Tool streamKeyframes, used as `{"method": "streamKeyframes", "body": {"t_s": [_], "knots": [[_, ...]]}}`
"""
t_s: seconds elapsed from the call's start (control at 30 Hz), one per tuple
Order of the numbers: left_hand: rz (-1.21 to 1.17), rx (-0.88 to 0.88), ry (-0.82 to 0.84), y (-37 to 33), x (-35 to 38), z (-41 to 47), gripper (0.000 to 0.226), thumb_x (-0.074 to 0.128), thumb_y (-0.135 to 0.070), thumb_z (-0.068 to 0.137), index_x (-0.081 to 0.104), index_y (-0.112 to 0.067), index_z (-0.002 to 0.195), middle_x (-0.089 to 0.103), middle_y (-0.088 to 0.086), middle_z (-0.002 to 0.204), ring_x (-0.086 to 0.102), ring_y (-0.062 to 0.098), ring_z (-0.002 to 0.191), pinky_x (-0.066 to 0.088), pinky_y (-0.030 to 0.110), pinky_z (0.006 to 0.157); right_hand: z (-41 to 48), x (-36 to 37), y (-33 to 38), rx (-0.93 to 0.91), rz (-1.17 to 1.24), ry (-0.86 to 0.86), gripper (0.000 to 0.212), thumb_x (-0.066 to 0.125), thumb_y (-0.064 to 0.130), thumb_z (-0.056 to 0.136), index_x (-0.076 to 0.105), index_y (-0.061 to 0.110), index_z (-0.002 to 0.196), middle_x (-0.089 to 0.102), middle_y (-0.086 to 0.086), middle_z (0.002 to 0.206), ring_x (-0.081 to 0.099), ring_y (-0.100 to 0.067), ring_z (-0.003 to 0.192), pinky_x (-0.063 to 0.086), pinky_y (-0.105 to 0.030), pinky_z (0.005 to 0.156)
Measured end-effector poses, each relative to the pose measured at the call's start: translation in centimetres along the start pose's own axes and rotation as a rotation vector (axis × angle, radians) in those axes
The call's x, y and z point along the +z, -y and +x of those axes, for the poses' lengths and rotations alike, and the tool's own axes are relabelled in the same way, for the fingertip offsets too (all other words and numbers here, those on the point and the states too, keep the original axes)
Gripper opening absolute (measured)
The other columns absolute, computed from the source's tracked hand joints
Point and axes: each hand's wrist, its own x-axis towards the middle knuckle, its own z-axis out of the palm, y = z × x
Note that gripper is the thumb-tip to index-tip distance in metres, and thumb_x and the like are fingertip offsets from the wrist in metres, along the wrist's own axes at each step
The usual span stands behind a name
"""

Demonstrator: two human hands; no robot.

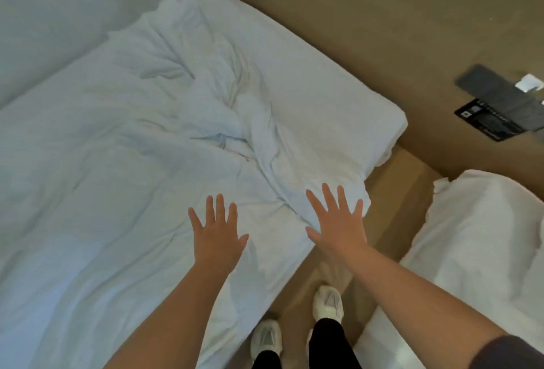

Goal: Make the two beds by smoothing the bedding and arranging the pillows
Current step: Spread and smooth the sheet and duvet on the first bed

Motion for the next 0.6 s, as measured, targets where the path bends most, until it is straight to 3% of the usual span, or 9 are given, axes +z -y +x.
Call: {"method": "streamKeyframes", "body": {"t_s": [0.17, 0.27, 0.33, 0.37, 0.4, 0.47, 0.53, 0.6], "knots": [[-0.147, -0.079, -0.029, 1.6, -0.4, 6.6, 0.077, 0.021, -0.064, 0.096, -0.002, -0.022, 0.155, -0.013, 0.010, 0.162, -0.013, 0.032, 0.148, 0.002, 0.063, 0.114, 9.9, -0.5, 2.2, -0.060, -0.063, 0.076, 0.090, 0.043, 0.062, 0.092, -0.015, 0.032, 0.153, -0.009, -0.011, 0.163, -0.004, -0.041, 0.148, 0.014, -0.069, 0.110], [-0.155, -0.110, -0.043, 2.6, 0.3, 10.8, 0.078, 0.022, -0.066, 0.095, -0.003, -0.023, 0.155, -0.013, 0.009, 0.162, -0.012, 0.031, 0.149, 0.003, 0.062, 0.114, 16.6, 0.0, 3.9, -0.028, 0.044, 0.111, 0.100, 0.050, 0.065, 0.087, -0.020, 0.033, 0.151, -0.007, -0.014, 0.162, 0.000, -0.042, 0.148, 0.015, -0.069, 0.109], [-0.180, -0.159, -0.031, 3.2, 1.1, 13.9, 0.079, 0.022, -0.067, 0.095, -0.005, -0.024, 0.155, -0.014, 0.007, 0.162, -0.013, 0.030, 0.149, 0.003, 0.062, 0.115, 21.8, 0.3, 4.7, 0.037, 0.193, 0.109, 0.104, 0.055, 0.062, 0.085, -0.020, 0.034, 0.150, 0.007, -0.014, 0.161, 0.015, -0.040, 0.145, 0.022, -0.066, 0.107], [-0.203, -0.188, -0.017, 3.3, 1.5, 15.5, 0.079, 0.023, -0.067, 0.094, -0.006, -0.025, 0.155, -0.014, 0.006, 0.162, -0.013, 0.029, 0.149, 0.003, 0.061, 0.115, 24.2, 0.5, 4.9, 0.054, 0.274, 0.099, 0.103, 0.058, 0.056, 0.085, -0.018, 0.034, 0.151, 0.024, -0.015, 0.154, 0.030, -0.039, 0.139, 0.030, -0.061, 0.105], [-0.235, -0.216, 0.002, 3.2, 1.8, 16.9, 0.080, 0.024, -0.067, 0.094, -0.006, -0.025, 0.155, -0.014, 0.006, 0.162, -0.013, 0.029, 0.149, 0.004, 0.061, 0.115, 26.1, 0.8, 4.8, 0.033, 0.334, 0.084, 0.097, 0.059, 0.045, 0.087, -0.011, 0.031, 0.153, 0.041, -0.015, 0.141, 0.045, -0.037, 0.127, 0.039, -0.053, 0.099], [-0.312, -0.255, 0.042, 1.9, 2.4, 19.5, 0.081, 0.027, -0.068, 0.093, -0.007, -0.026, 0.154, -0.012, 0.005, 0.162, -0.011, 0.029, 0.149, 0.007, 0.060, 0.116, 28.7, 1.2, 3.9, -0.085, 0.338, 0.052, 0.072, 0.053, 0.023, 0.092, 0.014, 0.020, 0.152, 0.057, -0.014, 0.117, 0.059, -0.034, 0.106, 0.045, -0.038, 0.082], [-0.357, -0.237, 0.080, -0.6, 2.1, 21.7, 0.081, 0.029, -0.066, 0.094, -0.008, -0.028, 0.154, -0.011, 0.004, 0.163, -0.009, 0.029, 0.149, 0.008, 0.060, 0.116, 30.2, 0.3, 1.4, -0.193, 0.243, 0.015, 0.046, 0.046, 0.011, 0.093, 0.040, 0.012, 0.139, 0.061, -0.014, 0.110, 0.062, -0.035, 0.101, 0.044, -0.035, 0.076], [-0.378, -0.200, 0.095, -3.8, 0.6, 23.7, 0.080, 0.031, -0.065, 0.094, -0.009, -0.030, 0.154, -0.011, 0.005, 0.163, -0.007, 0.029, 0.149, 0.009, 0.060, 0.116, 32.1, -1.8, -3.3, -0.224, 0.159, -0.046, 0.036, 0.044, 0.007, 0.091, 0.051, 0.009, 0.126, 0.062, -0.016, 0.110, 0.062, -0.036, 0.099, 0.046, -0.036, 0.077]]}}
